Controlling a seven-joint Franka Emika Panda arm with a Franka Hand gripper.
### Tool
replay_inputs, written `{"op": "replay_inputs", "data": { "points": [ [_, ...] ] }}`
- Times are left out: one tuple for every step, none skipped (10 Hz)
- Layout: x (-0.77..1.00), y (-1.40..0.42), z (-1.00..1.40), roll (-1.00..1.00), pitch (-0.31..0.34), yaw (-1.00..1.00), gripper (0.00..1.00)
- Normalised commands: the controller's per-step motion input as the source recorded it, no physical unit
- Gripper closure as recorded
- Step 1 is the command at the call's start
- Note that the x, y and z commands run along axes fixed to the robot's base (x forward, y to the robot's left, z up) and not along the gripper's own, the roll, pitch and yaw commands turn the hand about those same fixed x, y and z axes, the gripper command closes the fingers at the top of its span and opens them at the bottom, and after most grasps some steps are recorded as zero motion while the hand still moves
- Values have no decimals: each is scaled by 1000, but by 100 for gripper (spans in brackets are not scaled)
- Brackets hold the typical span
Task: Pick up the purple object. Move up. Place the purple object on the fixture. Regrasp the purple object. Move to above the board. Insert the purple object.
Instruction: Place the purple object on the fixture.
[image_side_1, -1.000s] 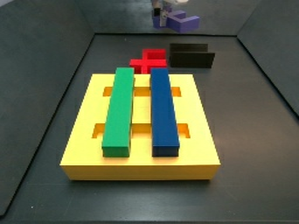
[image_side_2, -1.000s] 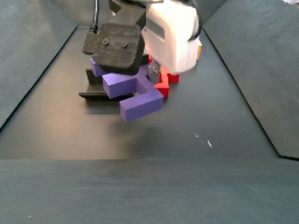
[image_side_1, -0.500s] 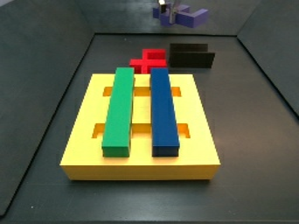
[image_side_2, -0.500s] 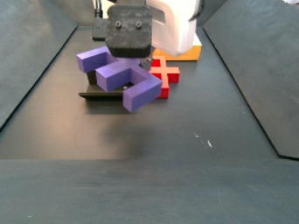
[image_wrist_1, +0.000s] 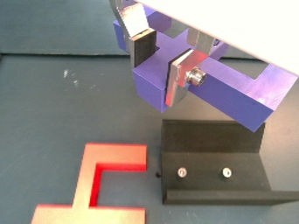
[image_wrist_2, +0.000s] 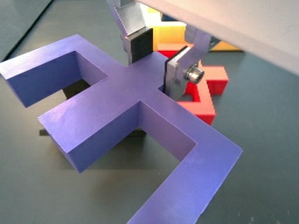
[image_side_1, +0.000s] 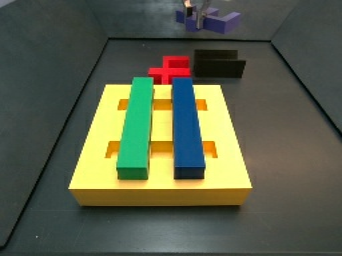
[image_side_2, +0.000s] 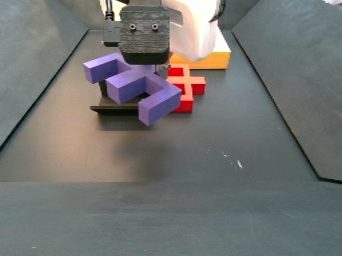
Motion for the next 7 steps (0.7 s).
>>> {"op": "replay_inputs", "data": {
  "points": [
    [131,-109,0,-911,746,377,100],
    [103,-103,-3,-966,720,383,100],
    [94,-106,-26,-994,674,394,100],
    [114,-137,-23,-937,669,420,100],
    [114,-149,0,-817,606,477,100],
    [143,-180,0,-671,571,511,100],
    [186,-189,0,-440,526,566,100]
  ]
}}
